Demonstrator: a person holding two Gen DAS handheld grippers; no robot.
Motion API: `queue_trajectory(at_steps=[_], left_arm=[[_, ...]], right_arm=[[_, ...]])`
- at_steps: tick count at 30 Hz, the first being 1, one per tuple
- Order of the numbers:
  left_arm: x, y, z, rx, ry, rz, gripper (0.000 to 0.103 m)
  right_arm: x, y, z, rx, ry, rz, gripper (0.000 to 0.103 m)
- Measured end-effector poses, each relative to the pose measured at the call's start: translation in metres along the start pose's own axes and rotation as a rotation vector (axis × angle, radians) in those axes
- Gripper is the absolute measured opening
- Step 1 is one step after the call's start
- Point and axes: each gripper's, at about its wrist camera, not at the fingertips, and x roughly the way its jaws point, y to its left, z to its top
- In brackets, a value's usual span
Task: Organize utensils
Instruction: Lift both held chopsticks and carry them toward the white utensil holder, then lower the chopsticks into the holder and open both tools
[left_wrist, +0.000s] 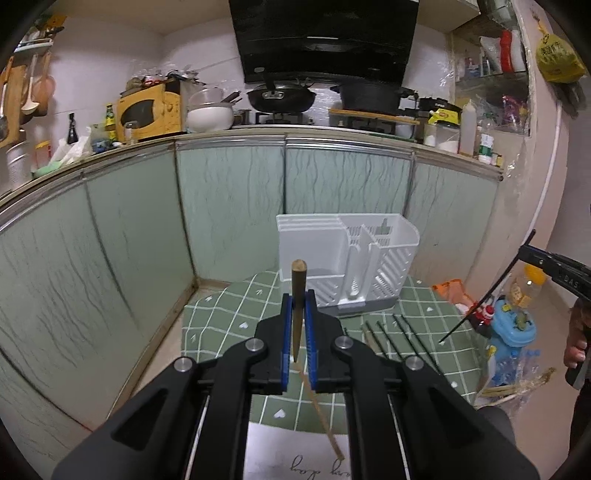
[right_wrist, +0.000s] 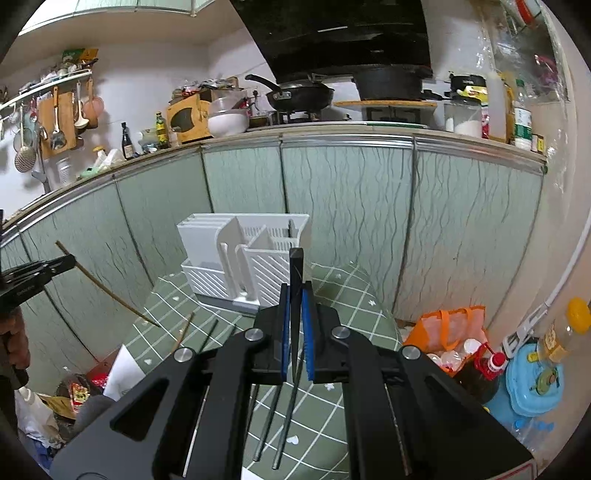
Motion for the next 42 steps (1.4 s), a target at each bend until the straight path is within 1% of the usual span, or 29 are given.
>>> queue_trajectory(at_steps=[5,7,12,15,17,20,23,30,33,36,42], left_arm=[[0.008,-0.002,0.022,0.006,0.005,-0.058,0.008],[0.009,-0.007,0.030,0.021,-0.005,-0.065,0.008],[0.009,-0.019,0.063,0.055,-0.030,-0.090,0.008],[0.011,-0.026,0.084,0.067,-0.043,-0.131,0.008],[0.015,-0.033,0.097,0.084,-0.053,-0.144,0.008],[0.026,-0.041,0.116,0.100,-0.062,-0.167,0.008],[0.038,-0.047,0.132,0.088,-0.060,-0.202,0.008],[0.067,-0.065,0.161,0.093,-0.057,-0.267,0.008],[0.082,-0.075,0.168,0.115,-0.043,-0.271,0.008],[0.101,-0.083,0.167,0.133,-0.017,-0.280,0.008],[0.136,-0.093,0.155,0.149,0.033,-0.302,0.008]], right_arm=[[-0.002,0.005,0.021,-0.018,-0.010,0.030,0.006],[-0.002,0.008,0.032,-0.026,-0.013,0.043,0.006],[0.000,0.013,0.061,-0.053,-0.030,0.065,0.006],[0.003,0.013,0.080,-0.054,-0.041,0.080,0.006],[0.006,0.013,0.091,-0.056,-0.047,0.092,0.006],[0.014,0.015,0.110,-0.067,-0.053,0.098,0.006],[0.026,0.016,0.127,-0.079,-0.056,0.095,0.006],[0.056,0.000,0.155,-0.053,-0.066,0.096,0.006],[0.069,-0.007,0.163,-0.041,-0.073,0.100,0.006],[0.082,-0.012,0.164,-0.038,-0.072,0.099,0.006],[0.112,-0.020,0.142,-0.039,-0.044,0.109,0.006]])
